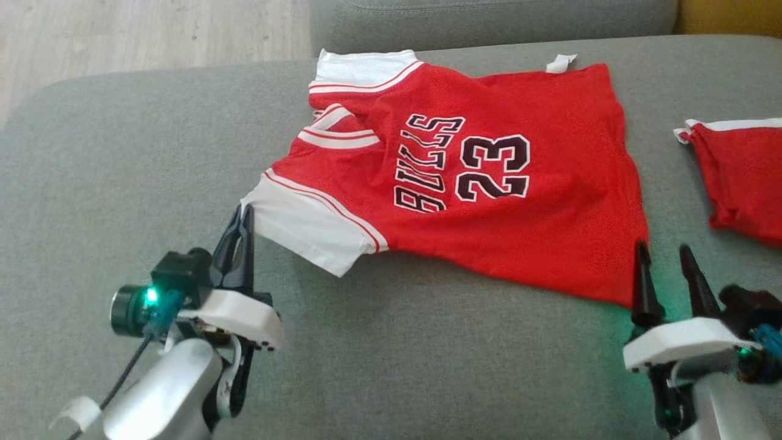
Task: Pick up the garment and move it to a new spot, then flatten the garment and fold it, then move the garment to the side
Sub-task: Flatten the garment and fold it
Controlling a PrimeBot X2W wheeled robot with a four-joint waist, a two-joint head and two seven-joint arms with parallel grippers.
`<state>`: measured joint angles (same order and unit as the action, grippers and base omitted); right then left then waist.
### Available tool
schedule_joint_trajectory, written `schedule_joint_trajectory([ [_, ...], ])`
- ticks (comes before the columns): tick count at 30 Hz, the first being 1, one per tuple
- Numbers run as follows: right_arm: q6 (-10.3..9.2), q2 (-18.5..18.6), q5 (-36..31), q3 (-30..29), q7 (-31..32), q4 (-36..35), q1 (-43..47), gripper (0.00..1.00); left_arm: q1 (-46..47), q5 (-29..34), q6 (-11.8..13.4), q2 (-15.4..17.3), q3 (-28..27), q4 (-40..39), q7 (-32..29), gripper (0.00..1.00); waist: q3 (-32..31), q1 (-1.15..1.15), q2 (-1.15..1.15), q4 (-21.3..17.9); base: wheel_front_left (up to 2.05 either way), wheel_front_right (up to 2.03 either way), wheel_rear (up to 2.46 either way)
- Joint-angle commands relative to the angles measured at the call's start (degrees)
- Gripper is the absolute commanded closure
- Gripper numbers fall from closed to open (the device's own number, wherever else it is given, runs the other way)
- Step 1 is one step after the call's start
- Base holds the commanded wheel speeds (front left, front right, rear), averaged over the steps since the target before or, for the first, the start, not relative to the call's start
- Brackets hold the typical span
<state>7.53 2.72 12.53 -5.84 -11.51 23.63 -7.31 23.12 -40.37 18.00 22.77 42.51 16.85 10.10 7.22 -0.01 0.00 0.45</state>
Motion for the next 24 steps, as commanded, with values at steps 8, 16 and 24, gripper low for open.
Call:
schedule_joint_trajectory([
  [8,-0.04,0.2,1.9,0.4,4.1,7.7,-1.6,0.0,0.7,0.4,2.5,2.3,-3.0,-6.8,1.4,1.0,0.7,0.01,0.0,0.1,0.0,0.0,0.0],
  [16,-0.04,0.2,4.2,3.8,5.4,12.8,-3.2,0.0,1.3,0.8,3.2,2.7,-2.9,-8.2,1.2,1.0,1.3,0.01,0.0,-0.5,0.0,0.0,0.0],
  [24,-0.04,0.2,6.9,9.0,5.4,13.7,-4.6,1.0,1.7,0.7,3.4,2.9,-3.0,-8.5,1.0,1.0,1.6,0.01,0.0,-0.4,0.0,0.0,0.0],
])
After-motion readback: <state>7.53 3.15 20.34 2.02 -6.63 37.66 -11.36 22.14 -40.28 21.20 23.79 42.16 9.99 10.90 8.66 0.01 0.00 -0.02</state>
